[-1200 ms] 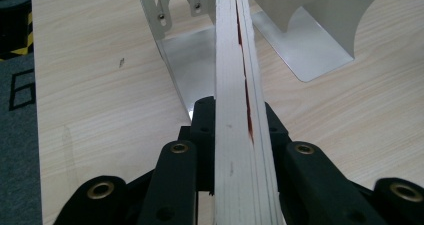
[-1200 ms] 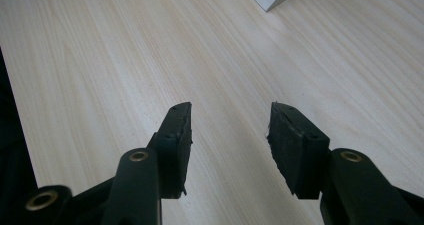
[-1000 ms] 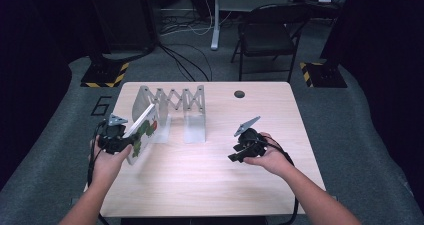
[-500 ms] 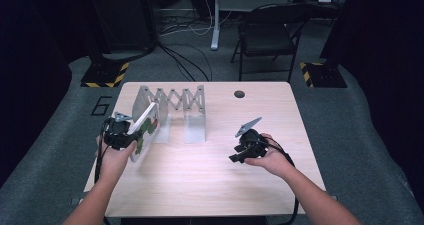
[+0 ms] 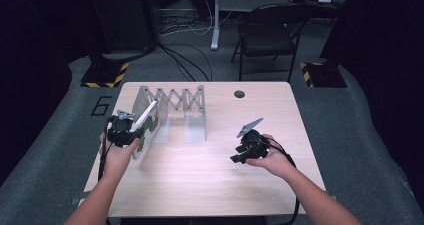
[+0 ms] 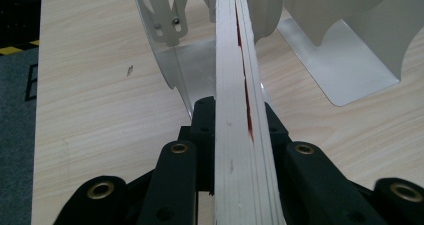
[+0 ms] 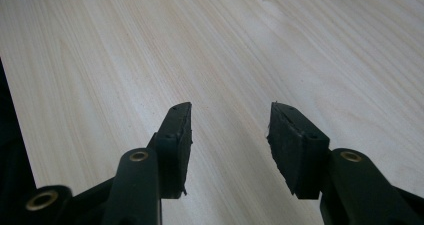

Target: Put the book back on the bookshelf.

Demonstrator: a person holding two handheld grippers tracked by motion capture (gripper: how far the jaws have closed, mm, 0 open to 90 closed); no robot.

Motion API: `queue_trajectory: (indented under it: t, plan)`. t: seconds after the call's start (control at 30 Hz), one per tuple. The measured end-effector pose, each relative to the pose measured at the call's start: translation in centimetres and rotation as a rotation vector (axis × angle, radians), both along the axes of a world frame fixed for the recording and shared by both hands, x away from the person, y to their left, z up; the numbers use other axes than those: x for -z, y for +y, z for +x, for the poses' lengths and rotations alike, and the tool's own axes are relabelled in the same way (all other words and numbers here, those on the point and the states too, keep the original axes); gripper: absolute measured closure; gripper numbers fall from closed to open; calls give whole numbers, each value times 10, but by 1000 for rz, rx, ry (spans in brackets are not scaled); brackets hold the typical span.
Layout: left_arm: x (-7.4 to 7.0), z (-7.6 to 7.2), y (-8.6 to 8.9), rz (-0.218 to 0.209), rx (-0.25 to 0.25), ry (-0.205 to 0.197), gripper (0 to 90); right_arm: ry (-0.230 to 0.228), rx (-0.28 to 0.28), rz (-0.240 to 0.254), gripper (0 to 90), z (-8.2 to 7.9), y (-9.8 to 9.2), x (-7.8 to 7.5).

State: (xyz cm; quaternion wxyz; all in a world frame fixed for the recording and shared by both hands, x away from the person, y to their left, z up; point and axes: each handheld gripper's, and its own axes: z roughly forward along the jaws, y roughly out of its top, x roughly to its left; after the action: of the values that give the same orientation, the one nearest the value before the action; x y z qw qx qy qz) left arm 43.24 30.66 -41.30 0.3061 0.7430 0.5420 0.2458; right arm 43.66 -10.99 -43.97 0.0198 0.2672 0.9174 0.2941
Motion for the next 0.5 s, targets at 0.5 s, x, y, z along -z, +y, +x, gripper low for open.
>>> queue_trajectory:
  t: [0.5]
  plan:
    - [6, 13, 1, -10, -34, 0, 755, 2, 15, 8, 519, 0, -4, 3]
